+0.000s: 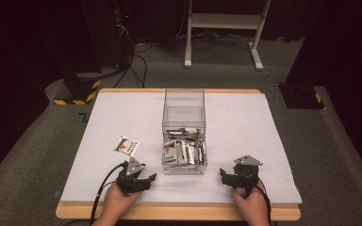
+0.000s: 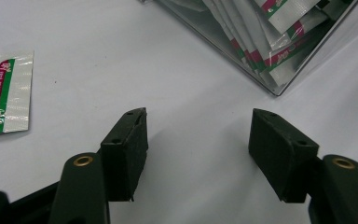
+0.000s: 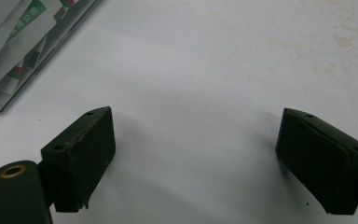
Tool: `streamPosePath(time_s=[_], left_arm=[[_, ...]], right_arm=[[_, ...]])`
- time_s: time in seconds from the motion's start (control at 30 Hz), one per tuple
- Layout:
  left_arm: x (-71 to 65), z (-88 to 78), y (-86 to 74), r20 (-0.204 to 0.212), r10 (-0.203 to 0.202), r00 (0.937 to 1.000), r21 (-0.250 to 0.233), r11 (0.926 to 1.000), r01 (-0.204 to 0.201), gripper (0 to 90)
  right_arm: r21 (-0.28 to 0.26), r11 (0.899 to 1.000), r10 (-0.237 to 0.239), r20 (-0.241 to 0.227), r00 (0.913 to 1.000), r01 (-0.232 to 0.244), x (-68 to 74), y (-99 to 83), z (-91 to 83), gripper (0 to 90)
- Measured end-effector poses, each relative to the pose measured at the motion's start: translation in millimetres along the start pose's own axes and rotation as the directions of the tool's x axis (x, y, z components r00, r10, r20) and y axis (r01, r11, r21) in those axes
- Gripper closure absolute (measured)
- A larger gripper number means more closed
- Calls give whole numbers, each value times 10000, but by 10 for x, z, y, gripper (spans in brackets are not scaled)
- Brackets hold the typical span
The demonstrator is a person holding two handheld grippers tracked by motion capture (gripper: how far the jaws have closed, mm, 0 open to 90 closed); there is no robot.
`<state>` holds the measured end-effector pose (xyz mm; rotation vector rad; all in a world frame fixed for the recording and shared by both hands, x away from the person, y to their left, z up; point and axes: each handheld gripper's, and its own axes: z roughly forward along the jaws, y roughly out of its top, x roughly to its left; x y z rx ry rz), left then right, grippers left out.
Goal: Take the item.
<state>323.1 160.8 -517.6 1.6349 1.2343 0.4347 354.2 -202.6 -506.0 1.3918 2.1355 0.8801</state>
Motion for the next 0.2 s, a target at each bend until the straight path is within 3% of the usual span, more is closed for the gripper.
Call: streamPosePath(time_s=[0.2], left_arm=[[1, 0, 0, 6, 4, 10000, 0, 10000, -4, 376]], right_arm=[[-6, 10000, 0, 1, 10000, 0, 0, 0, 0, 118]])
